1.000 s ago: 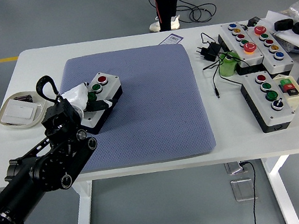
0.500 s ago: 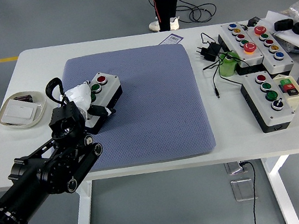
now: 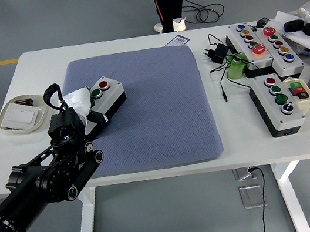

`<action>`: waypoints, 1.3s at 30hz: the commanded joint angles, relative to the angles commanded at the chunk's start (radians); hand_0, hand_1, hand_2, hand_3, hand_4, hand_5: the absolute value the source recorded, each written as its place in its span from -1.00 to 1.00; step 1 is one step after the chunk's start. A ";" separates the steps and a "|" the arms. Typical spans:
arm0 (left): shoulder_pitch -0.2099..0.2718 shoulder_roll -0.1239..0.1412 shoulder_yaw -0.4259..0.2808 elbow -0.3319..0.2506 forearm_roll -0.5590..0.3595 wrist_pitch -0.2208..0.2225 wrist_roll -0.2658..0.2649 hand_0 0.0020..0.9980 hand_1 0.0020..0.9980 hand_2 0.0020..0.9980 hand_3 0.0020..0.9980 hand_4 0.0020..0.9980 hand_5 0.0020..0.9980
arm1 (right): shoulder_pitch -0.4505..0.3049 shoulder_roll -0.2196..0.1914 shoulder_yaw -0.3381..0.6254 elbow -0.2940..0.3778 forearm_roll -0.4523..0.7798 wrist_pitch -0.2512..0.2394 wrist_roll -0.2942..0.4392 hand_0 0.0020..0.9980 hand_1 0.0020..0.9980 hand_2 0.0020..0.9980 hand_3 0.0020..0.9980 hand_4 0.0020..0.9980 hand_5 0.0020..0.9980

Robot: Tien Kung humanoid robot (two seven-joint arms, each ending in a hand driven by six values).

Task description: Pick up the button,place it on the desk,press the button,press the button

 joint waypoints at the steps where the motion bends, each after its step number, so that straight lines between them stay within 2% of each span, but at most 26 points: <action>1: 0.003 0.002 -0.001 -0.006 -0.001 0.007 -0.011 -0.31 -0.65 -0.72 -0.41 0.01 -1.00 | 0.000 0.000 0.001 0.000 -0.001 0.000 0.000 0.29 0.06 0.25 0.22 -0.51 -0.36; 4: 0.012 0.011 0.000 -0.030 -0.005 0.027 -0.068 -0.31 -0.65 -0.72 -0.41 0.01 -1.00 | 0.001 0.001 0.003 0.000 0.000 0.000 0.000 0.29 0.06 0.25 0.22 -0.51 -0.36; 5: 0.013 0.012 0.000 -0.032 -0.006 0.028 -0.074 -0.30 -0.71 -0.77 -0.50 -0.01 -1.00 | 0.001 0.001 0.003 0.000 0.000 0.000 0.000 0.29 0.06 0.25 0.22 -0.51 -0.36; 6: 0.016 0.016 0.003 -0.040 -0.013 0.034 -0.085 -0.30 -0.71 -0.77 -0.50 -0.01 -1.00 | 0.001 0.001 0.003 0.000 0.000 0.000 0.000 0.29 0.06 0.25 0.22 -0.51 -0.36; 10: 0.029 0.038 0.017 -0.090 -0.071 0.068 -0.237 -0.30 -0.71 -0.77 -0.50 -0.01 -1.00 | 0.002 0.002 0.005 0.000 -0.001 0.000 0.000 0.29 0.06 0.25 0.22 -0.51 -0.36; 12: 0.030 0.048 0.023 -0.109 -0.093 0.071 -0.312 -0.34 -0.72 -0.79 -0.54 -0.08 -1.00 | 0.002 0.002 0.006 0.000 -0.001 -0.001 -0.001 0.29 0.06 0.25 0.22 -0.51 -0.36; 16: 0.025 0.072 0.033 -0.135 -0.105 0.028 -0.472 -0.34 -0.72 -0.79 -0.54 -0.08 -1.00 | 0.002 0.002 0.008 0.000 -0.003 -0.001 -0.001 0.29 0.06 0.25 0.22 -0.51 -0.36; 17: 0.024 0.077 0.036 -0.140 -0.109 0.007 -0.516 -0.34 -0.72 -0.79 -0.57 -0.02 -1.00 | 0.002 0.002 0.009 0.000 -0.003 -0.001 -0.001 0.29 0.06 0.25 0.22 -0.51 -0.36; 20: 0.016 0.099 0.063 -0.160 -0.100 -0.054 -0.639 -0.34 -0.72 -0.79 -0.57 -0.02 -1.00 | 0.002 0.002 0.010 0.000 -0.003 -0.001 -0.001 0.29 0.06 0.25 0.22 -0.51 -0.36; 23: 0.010 0.109 0.084 -0.166 -0.078 -0.068 -0.732 -0.30 -0.69 -0.76 -0.56 0.00 -1.00 | 0.003 0.002 0.010 0.000 -0.003 -0.001 -0.001 0.29 0.06 0.25 0.22 -0.51 -0.36; 27: -0.004 0.120 0.122 -0.159 0.003 -0.075 -0.757 -0.30 -0.69 -0.76 -0.56 0.00 -1.00 | 0.003 0.001 0.008 0.000 -0.001 -0.001 0.000 0.29 0.06 0.25 0.22 -0.51 -0.36; 34: -0.010 0.122 0.148 -0.140 0.070 -0.067 -0.753 -0.28 -0.67 -0.75 -0.55 0.02 -1.00 | 0.003 0.001 0.008 0.000 -0.003 -0.001 -0.001 0.29 0.06 0.25 0.22 -0.51 -0.36; 35: -0.010 0.122 0.153 -0.133 0.087 -0.063 -0.749 -0.24 -0.56 -0.63 -0.48 0.07 -1.00 | 0.003 0.001 0.008 0.000 -0.003 -0.001 -0.001 0.29 0.07 0.25 0.23 -0.48 -0.41; 39: -0.010 0.120 0.156 -0.118 0.116 -0.060 -0.744 -0.24 -0.56 -0.63 -0.48 0.07 -1.00 | 0.003 0.001 0.007 0.000 -0.003 0.000 -0.001 0.29 0.07 0.25 0.23 -0.48 -0.41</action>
